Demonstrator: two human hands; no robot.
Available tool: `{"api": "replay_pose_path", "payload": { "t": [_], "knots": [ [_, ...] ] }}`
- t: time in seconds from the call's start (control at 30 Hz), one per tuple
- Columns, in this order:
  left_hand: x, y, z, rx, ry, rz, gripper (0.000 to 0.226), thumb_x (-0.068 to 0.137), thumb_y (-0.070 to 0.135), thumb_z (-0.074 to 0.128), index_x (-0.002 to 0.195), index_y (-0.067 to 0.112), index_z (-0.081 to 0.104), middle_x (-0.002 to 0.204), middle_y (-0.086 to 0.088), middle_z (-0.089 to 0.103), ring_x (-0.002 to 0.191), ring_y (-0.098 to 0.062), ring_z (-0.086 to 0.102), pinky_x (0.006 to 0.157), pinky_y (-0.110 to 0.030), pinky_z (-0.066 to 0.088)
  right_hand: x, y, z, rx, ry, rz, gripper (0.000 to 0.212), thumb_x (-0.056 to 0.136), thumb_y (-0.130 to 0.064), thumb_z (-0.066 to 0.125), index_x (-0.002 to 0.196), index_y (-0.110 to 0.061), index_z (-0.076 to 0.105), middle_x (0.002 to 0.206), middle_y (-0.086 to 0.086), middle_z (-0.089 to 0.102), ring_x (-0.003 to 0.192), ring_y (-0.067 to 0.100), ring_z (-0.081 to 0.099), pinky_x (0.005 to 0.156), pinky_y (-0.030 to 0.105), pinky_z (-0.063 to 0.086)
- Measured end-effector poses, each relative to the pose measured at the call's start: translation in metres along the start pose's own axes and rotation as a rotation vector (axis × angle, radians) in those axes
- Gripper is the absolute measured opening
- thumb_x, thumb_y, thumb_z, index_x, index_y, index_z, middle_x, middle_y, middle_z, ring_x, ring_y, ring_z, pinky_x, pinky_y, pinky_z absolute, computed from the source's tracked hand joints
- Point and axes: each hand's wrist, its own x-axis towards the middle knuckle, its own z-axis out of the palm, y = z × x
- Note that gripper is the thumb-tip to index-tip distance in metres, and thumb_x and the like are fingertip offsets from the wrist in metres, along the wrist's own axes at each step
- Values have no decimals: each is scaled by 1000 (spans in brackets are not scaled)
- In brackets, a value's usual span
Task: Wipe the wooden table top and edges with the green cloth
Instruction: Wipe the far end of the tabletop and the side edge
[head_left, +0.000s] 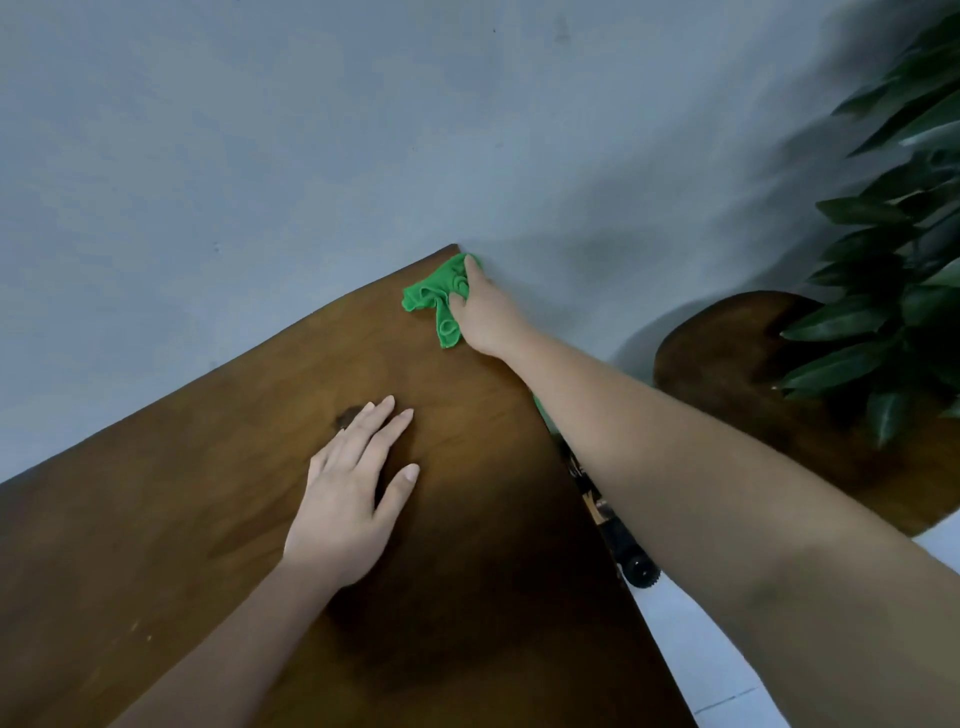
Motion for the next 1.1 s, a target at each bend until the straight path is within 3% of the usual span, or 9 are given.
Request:
{"api": "replay_pose_path", "payload": {
  "t": [0.07, 0.3, 0.5, 0.67, 0.93, 1.03, 1.1],
  "knots": [
    [0, -1, 0, 3, 4, 3, 70, 109, 75, 19, 172, 47, 25, 181, 25, 14, 168, 2, 2, 137, -49, 15, 15, -5, -1, -5, 5, 13, 71, 119, -33, 38, 177, -13, 3, 161, 21, 53, 135, 38, 60, 104, 40, 47],
    [-2, 0, 2, 8, 38, 28, 66, 112, 70, 24, 172, 45, 28, 181, 23, 18, 168, 1, 5, 137, -49, 17, 3, -6, -7, -2, -13, 18, 70, 120, -34, 38, 177, -12, 3, 166, 20, 49, 143, 39, 55, 108, 38, 44],
    [-2, 0, 2, 5, 41, 38, 64, 113, 70, 25, 172, 45, 28, 181, 21, 19, 169, -4, 9, 135, -46, 14, -95, 15, -11, 59, -30, -2, 73, 119, -37, 43, 178, -19, 4, 180, 12, 29, 158, 34, 41, 125, 40, 34],
    [-4, 3, 1, -5, 41, 38, 62, 114, 64, 32, 172, 41, 30, 181, 18, 22, 169, -8, 12, 135, -49, 15, -209, 34, -17, 164, -72, 30, 74, 118, -38, 46, 178, -29, 4, 183, 1, 23, 162, 25, 35, 128, 41, 31],
    [-6, 5, 0, -1, 28, 20, 63, 114, 66, 29, 172, 40, 28, 182, 16, 22, 170, -11, 14, 135, -53, 14, -372, 69, -18, 276, -79, 59, 74, 116, -42, 50, 172, -55, 4, 175, -32, 25, 155, -12, 33, 125, 19, 35],
    [-5, 6, 0, 3, 27, 18, 67, 112, 70, 26, 172, 40, 28, 182, 15, 22, 170, -13, 15, 136, -56, 15, -383, 69, -17, 254, -100, 77, 74, 116, -42, 48, 172, -55, 1, 174, -35, 22, 152, -13, 36, 114, 6, 36],
    [-4, 6, 0, 3, 28, 16, 66, 112, 68, 27, 172, 40, 28, 182, 15, 23, 170, -13, 15, 136, -56, 15, -372, 65, -19, 216, -102, 59, 75, 116, -42, 47, 174, -51, -1, 177, -29, 21, 153, -8, 37, 115, 9, 37]
  ]
}}
